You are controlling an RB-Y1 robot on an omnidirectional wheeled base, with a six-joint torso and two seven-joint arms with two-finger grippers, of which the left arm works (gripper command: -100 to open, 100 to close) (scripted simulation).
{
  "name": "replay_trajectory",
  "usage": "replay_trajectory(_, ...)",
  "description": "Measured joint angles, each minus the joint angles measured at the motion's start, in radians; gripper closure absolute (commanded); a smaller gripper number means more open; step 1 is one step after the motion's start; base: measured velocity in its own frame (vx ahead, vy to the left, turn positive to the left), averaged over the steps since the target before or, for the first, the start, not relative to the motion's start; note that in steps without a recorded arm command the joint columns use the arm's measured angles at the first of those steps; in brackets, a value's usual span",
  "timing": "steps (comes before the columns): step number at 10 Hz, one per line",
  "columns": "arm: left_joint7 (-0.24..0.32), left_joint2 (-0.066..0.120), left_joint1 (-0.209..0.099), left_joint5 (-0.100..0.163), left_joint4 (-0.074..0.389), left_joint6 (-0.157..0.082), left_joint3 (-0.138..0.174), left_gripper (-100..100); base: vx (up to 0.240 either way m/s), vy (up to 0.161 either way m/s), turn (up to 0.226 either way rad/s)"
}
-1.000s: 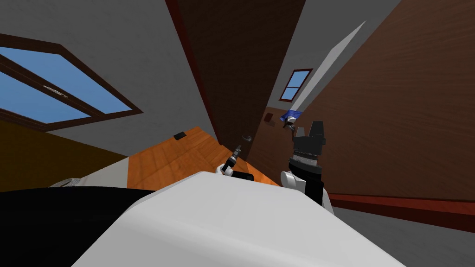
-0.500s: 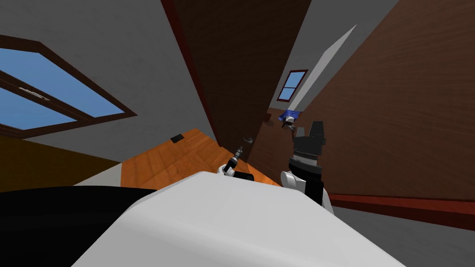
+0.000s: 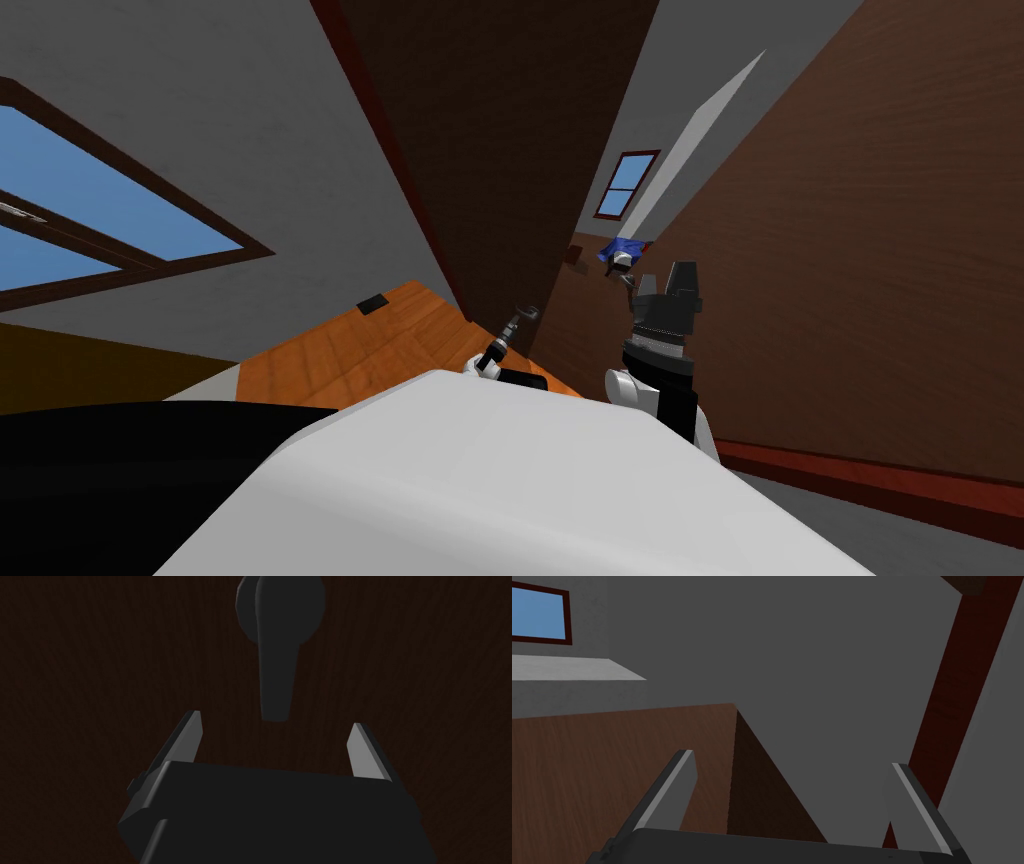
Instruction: Push the door open
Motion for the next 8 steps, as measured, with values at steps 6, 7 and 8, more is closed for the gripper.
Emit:
replay_trajectory(6, 0.003, -0.016, -0.002, -0.001, -0.003, -0.006, 0.010, 100, 0.065, -0.029, -0.013)
replay_trajectory(7, 0.002, -0.016, -0.003, -0.001, -0.003, -0.005, 0.010, 100, 0.000, 0.000, 0.000)
replay_trajectory(8, 0.002, -0.017, -0.003, -0.001, -0.003, -0.004, 0.010, 100, 0.000, 0.000, 0.000)
